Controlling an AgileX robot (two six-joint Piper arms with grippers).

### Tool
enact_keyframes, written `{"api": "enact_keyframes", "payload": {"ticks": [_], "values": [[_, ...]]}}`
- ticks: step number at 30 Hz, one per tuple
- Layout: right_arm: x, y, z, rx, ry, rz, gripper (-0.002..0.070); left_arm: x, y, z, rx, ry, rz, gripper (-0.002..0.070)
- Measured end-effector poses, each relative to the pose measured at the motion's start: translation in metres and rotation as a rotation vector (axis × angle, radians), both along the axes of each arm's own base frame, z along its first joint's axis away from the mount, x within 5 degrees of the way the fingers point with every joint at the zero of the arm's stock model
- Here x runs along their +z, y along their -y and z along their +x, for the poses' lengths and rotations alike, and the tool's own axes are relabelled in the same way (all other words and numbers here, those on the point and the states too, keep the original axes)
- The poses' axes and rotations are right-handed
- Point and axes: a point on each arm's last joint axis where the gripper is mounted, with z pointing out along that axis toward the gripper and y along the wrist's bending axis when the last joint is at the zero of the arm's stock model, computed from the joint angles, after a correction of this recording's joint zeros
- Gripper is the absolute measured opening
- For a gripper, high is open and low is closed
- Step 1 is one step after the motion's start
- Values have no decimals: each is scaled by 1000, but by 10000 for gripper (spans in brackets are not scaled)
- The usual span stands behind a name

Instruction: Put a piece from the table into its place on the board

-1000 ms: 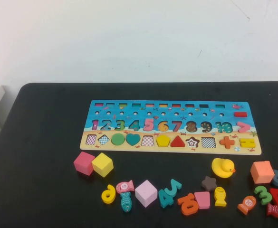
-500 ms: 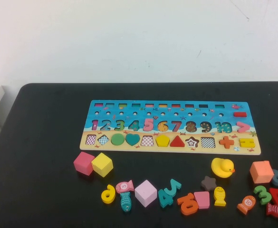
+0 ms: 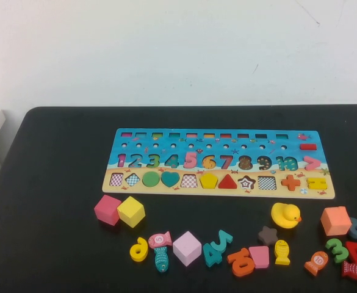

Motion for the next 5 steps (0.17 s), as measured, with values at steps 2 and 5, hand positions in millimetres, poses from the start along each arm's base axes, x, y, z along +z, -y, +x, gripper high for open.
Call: {"api": "enact_keyframes", "payload": {"ticks": [2,5], "values": [[0,0,0,0,0,0,19,0,0,0,0,0,0,-1],[0,0,0,0,0,0,19,0,0,0,0,0,0,-1]]}}
